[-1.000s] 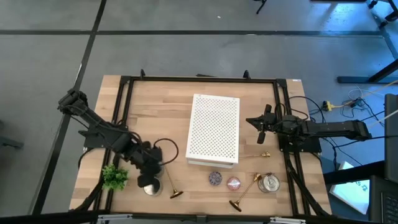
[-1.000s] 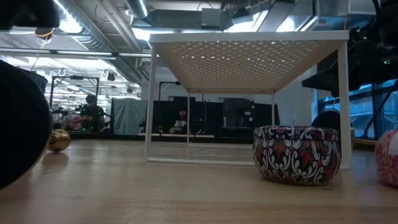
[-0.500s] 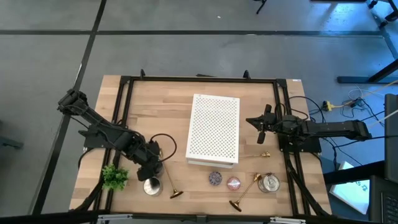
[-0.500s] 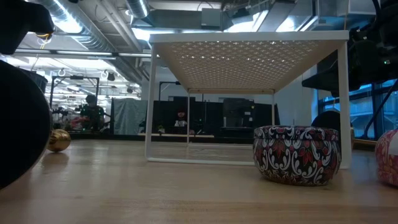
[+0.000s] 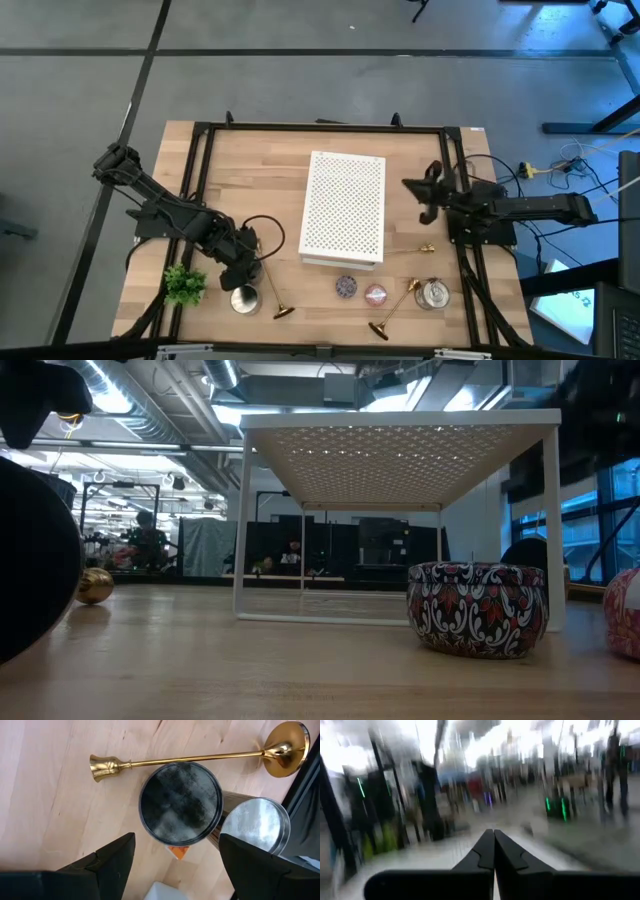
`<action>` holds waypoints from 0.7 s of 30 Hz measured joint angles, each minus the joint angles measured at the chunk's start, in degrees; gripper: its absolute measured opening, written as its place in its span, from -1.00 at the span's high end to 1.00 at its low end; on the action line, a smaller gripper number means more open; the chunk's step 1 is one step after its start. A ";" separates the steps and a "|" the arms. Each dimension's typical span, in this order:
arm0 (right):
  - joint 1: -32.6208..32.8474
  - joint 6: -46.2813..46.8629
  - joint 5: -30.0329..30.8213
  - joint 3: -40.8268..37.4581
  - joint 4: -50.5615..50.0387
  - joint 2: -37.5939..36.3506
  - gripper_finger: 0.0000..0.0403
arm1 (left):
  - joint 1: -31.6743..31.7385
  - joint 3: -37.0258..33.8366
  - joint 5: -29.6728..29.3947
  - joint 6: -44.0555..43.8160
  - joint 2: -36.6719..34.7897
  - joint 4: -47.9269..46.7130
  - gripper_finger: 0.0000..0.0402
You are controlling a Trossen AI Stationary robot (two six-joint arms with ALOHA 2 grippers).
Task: Pick & Place candle stick holders
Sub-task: Adjust the shelf on the table
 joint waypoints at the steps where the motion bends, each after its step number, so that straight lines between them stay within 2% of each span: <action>1: 0.00 -0.53 -0.62 0.03 3.80 -0.03 1.00 | 0.00 0.00 -0.01 0.00 0.00 0.03 -0.42; 7: 0.04 -2.26 -7.42 0.03 25.04 0.01 1.00 | 0.01 -0.02 -0.49 0.66 0.00 0.05 -0.42; 10: 0.04 2.51 -10.82 0.05 30.09 -0.03 1.00 | 0.00 -0.04 -1.58 1.58 0.00 0.07 -0.42; 14: 0.07 4.81 -21.00 0.05 26.22 0.03 1.00 | 0.00 -0.04 -2.77 2.74 0.00 0.08 -0.42; 17: -0.04 7.60 -25.16 0.03 16.34 0.18 1.00 | 0.02 -0.04 -4.17 3.97 0.00 0.37 -0.42; 19: -0.34 7.78 -23.63 1.01 8.50 0.18 1.00 | 0.02 -0.04 -5.55 4.93 0.00 1.10 -0.42; 21: -0.73 7.76 -16.57 3.80 -2.68 0.19 1.00 | 0.04 -0.04 -6.16 5.73 0.00 2.42 -0.42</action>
